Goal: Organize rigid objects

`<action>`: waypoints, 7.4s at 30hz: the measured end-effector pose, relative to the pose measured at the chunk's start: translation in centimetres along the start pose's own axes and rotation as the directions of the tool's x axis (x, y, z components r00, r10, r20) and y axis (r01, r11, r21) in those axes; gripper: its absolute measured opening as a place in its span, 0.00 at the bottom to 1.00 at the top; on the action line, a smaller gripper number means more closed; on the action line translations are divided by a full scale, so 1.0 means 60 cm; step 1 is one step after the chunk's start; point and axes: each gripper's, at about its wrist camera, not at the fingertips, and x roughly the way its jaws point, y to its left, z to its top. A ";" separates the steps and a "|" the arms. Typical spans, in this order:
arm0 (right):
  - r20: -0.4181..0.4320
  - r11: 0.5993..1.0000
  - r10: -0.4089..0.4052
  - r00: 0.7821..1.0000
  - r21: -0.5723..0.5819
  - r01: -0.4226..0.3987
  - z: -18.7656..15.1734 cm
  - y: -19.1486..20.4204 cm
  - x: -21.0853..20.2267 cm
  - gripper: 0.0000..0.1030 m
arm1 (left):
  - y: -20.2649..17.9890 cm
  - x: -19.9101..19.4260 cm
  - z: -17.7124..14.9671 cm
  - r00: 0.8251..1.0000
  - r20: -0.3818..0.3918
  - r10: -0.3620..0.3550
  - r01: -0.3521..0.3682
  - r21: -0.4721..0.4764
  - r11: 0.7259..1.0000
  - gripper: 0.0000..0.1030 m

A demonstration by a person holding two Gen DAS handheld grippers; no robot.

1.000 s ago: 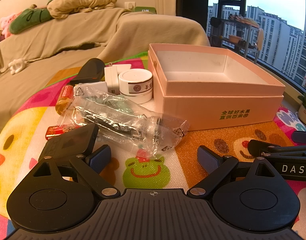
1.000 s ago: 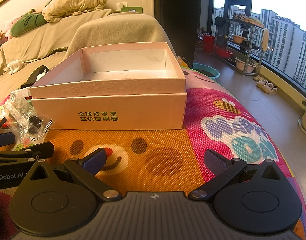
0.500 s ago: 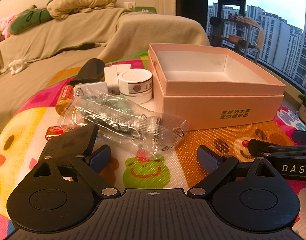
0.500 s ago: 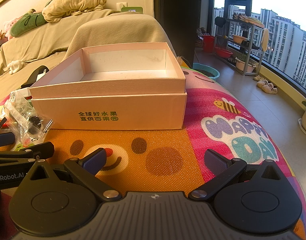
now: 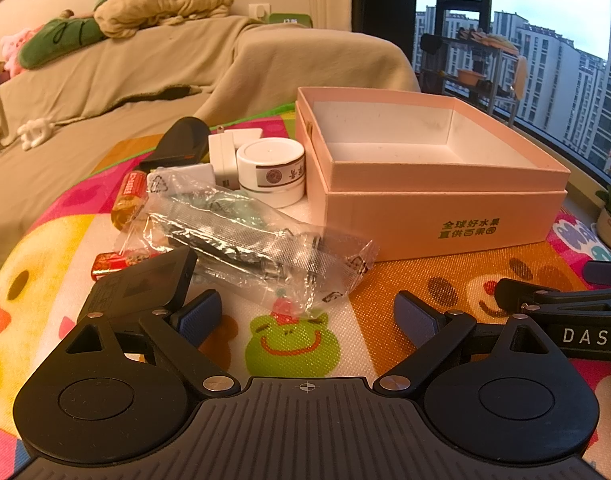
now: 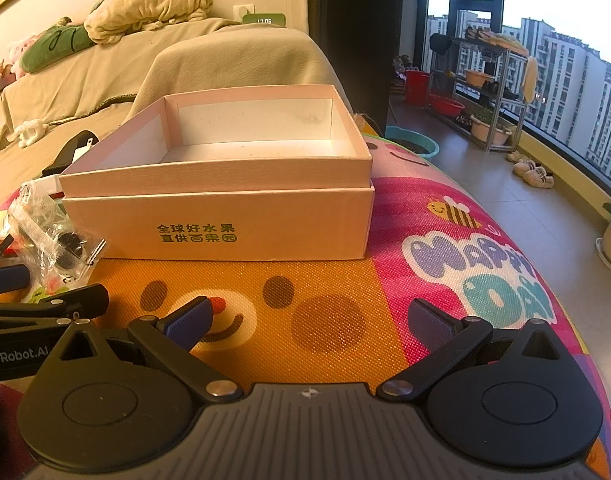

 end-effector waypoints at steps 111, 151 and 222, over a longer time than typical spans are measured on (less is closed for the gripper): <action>-0.057 0.910 0.330 0.942 -0.244 -0.334 -0.037 -0.003 -0.115 0.21 | 0.027 -0.102 -0.050 0.972 -0.046 -0.230 0.234 0.176 0.956 0.42; 0.012 0.945 0.238 0.971 -0.232 -0.229 0.199 0.049 -0.020 0.65 | 0.256 0.017 0.118 0.988 0.078 -0.133 0.146 -0.205 0.968 0.42; -0.151 0.805 0.492 0.857 -0.296 -0.514 0.011 0.049 -0.106 0.84 | 0.154 -0.043 0.052 0.965 0.039 -0.260 0.263 -0.084 0.961 0.34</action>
